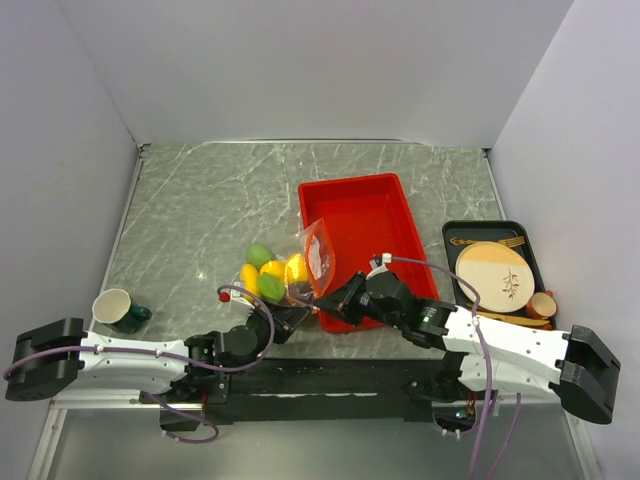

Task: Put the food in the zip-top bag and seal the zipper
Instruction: Zip the zipper food storage bag at the center of the board.

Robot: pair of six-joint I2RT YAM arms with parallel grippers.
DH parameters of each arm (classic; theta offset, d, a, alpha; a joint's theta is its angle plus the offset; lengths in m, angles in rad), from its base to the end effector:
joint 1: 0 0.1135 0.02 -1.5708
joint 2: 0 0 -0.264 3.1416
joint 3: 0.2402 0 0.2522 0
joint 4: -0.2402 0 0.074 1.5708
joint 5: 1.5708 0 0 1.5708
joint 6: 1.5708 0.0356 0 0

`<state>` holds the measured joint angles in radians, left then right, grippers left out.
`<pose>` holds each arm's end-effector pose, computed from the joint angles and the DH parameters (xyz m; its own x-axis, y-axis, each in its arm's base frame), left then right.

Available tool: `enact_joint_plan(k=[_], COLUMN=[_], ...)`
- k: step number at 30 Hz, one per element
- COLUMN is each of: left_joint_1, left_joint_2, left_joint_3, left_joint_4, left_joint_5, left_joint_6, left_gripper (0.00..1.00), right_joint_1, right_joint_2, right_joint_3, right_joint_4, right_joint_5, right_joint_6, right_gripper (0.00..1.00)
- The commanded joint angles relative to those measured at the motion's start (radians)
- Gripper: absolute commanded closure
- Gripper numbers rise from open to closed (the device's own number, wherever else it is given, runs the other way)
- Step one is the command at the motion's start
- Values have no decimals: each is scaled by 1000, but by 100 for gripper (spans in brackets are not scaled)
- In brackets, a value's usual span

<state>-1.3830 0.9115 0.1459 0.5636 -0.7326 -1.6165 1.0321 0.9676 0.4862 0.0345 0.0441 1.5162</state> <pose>0.0560 -0.1674 0.1755 -0.6057 -0.7907 -0.0893 -0.0652 0.1611 -0.9848 0.1111 0.1828 0.2233 -0.8480 0.5256 -0.0682 0.1757 0.4002 0.8994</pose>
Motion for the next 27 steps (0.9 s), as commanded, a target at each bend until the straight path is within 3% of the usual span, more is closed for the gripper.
enact_joint_plan(k=[1,10,18,26,27], left_joint_1=[-7,-7,-7,-7,-7], left_joint_2=[-19,-42,26,-6,-13], left_joint_3=[35,3,-32,-80,-80], left_joint_4=[-8,25,101,104,107], left_joint_5=[-30,74,177,167,154], left_joint_6=[35,75,84,49,49], left_gripper=[99,99,99,99,93], right_joint_1=[6,-7,-75,-86,-83], right_joint_2=[19,51,83,82,77], right_joint_3=[38,167,186,204,197], right_joint_4=[50,-175,-186,-214,-208], right_joint_5=[-6,91,53,37,30], right_joint_6=[-11,-145,-209,-245,-235], right_gripper=[100,100,100,100,100])
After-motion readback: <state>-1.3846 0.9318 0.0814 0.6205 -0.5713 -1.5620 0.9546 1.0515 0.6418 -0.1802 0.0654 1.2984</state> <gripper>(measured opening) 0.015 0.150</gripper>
